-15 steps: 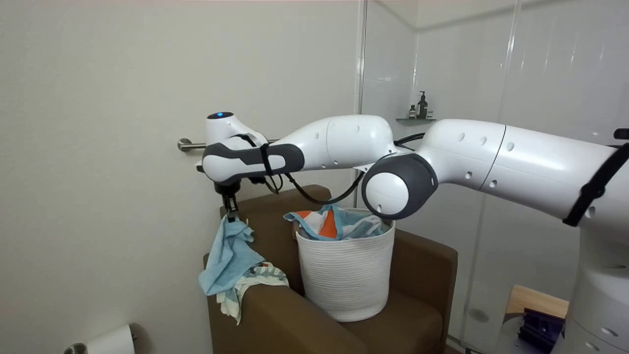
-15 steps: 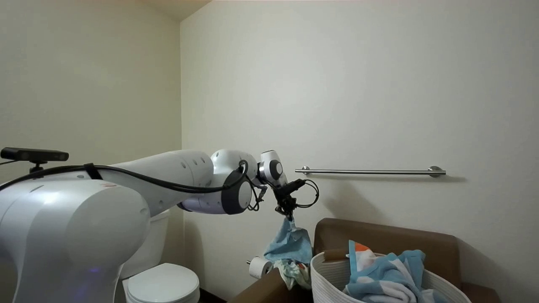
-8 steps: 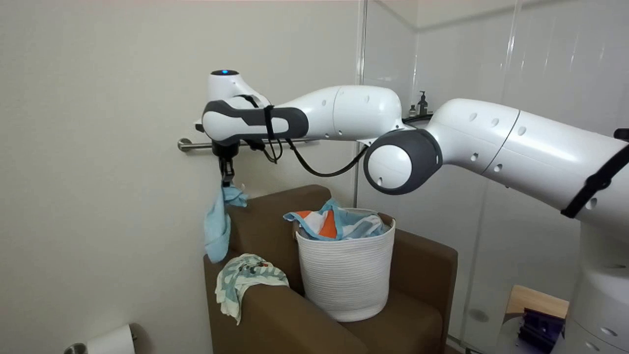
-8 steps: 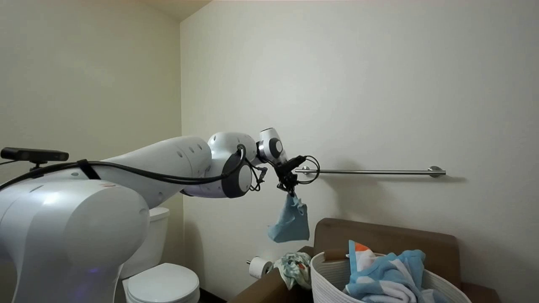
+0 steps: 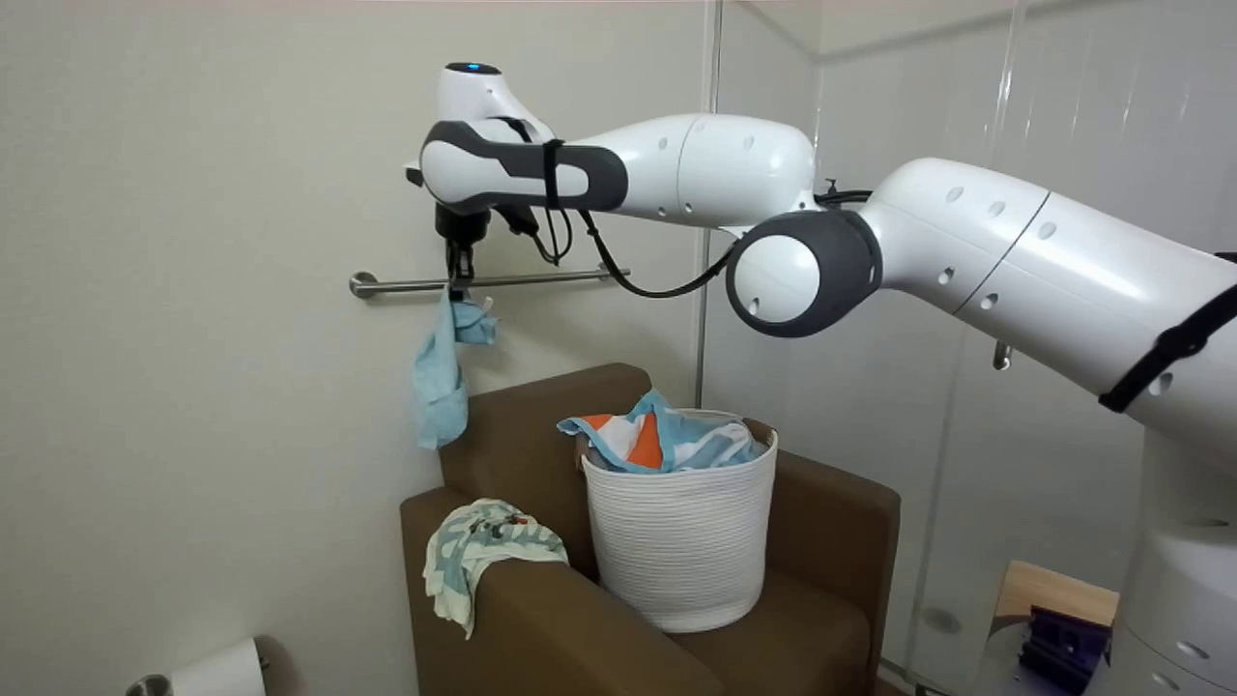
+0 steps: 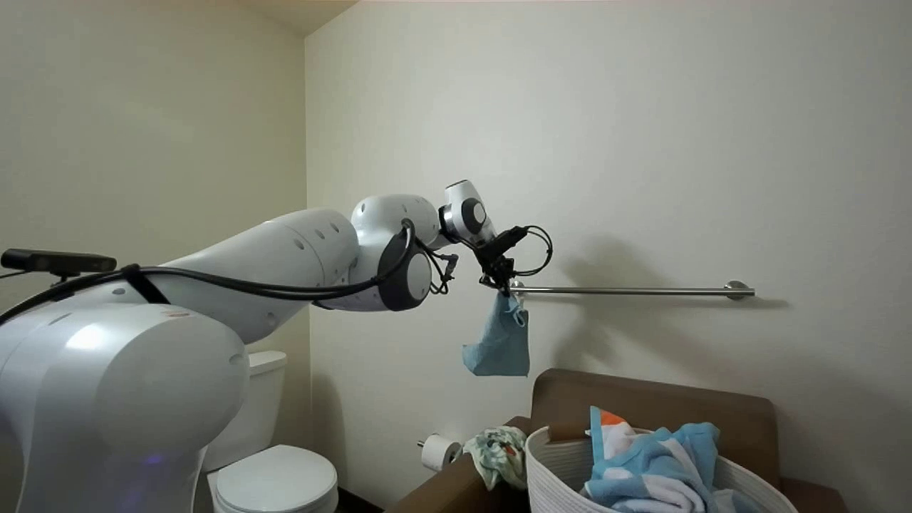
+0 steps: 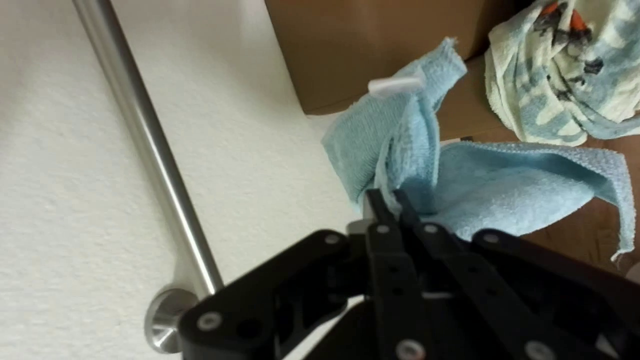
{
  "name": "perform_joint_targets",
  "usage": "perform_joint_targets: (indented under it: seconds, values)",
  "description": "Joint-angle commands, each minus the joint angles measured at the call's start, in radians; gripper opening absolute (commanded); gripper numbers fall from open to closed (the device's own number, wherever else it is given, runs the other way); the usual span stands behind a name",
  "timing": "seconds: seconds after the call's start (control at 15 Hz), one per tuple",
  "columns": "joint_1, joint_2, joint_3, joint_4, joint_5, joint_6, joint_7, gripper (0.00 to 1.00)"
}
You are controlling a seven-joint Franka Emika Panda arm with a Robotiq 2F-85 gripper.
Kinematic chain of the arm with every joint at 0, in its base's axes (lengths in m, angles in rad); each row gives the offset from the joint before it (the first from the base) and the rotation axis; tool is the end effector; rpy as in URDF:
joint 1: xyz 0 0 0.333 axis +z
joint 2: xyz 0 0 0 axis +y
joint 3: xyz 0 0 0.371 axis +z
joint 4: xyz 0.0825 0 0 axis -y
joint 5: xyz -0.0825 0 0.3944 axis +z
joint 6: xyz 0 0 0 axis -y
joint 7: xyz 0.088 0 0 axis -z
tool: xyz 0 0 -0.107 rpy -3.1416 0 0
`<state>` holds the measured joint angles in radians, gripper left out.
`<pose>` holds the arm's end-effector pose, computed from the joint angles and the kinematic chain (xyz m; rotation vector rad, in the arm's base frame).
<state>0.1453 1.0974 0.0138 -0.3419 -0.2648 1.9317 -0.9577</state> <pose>0.8688 0.1122 0.5117 2.2542 1.4411 0.4816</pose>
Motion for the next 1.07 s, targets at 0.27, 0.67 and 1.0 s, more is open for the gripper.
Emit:
perform_joint_targets:
  seconds: [0.27, 0.67, 1.0]
  values:
    - [-0.109, -0.032, 0.022, 0.0, 0.024, 0.049, -0.018, 0.03]
    - [-0.182, -0.025, 0.036, -0.001, 0.023, 0.112, 0.007, 0.03]
    - [-0.209, -0.023, 0.039, -0.004, 0.017, 0.162, 0.016, 0.03]
